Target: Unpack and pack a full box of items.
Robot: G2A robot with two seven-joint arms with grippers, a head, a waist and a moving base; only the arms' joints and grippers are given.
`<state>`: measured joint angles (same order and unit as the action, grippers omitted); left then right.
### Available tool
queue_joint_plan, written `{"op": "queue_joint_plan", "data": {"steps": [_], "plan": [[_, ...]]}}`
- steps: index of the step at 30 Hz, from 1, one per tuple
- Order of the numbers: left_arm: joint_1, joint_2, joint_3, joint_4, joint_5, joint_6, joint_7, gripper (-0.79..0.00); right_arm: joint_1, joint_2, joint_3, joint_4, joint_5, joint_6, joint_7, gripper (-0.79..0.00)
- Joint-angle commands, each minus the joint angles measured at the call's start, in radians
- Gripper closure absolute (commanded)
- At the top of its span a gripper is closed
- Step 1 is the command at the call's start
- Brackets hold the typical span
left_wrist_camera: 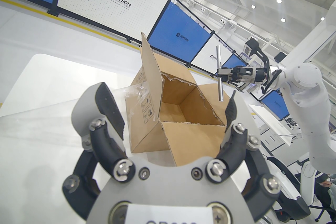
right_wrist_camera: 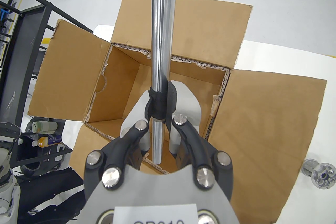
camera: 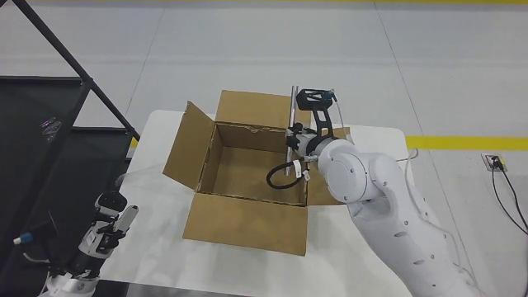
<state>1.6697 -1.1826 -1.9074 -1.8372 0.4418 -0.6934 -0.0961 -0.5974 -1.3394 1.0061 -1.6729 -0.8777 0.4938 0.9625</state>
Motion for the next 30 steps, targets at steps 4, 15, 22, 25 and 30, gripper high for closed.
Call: {"op": "queue_joint_plan", "data": {"steps": [4,15,22,25,30], "plan": [[0.0,0.0,0.0,0.0,0.0,0.0,0.0,-0.785,0.0,0.0,0.0,0.0,0.0,0.0,0.0,0.0],[0.0,0.0,0.0,0.0,0.0,0.0,0.0,-0.785,-0.006,-0.009,-0.025,0.03,0.007,-0.068,-0.074,0.0],[0.0,0.0,0.0,0.0,0.0,0.0,0.0,-0.785,0.071,-0.035,-0.111,0.129,-0.04,-0.123,-0.104,0.0],[0.0,0.0,0.0,0.0,0.0,0.0,0.0,-0.785,0.116,-0.052,-0.157,0.185,-0.047,-0.152,-0.102,0.0],[0.0,0.0,0.0,0.0,0.0,0.0,0.0,-0.785,0.207,-0.089,-0.237,0.304,-0.053,-0.17,-0.077,0.0]]}}
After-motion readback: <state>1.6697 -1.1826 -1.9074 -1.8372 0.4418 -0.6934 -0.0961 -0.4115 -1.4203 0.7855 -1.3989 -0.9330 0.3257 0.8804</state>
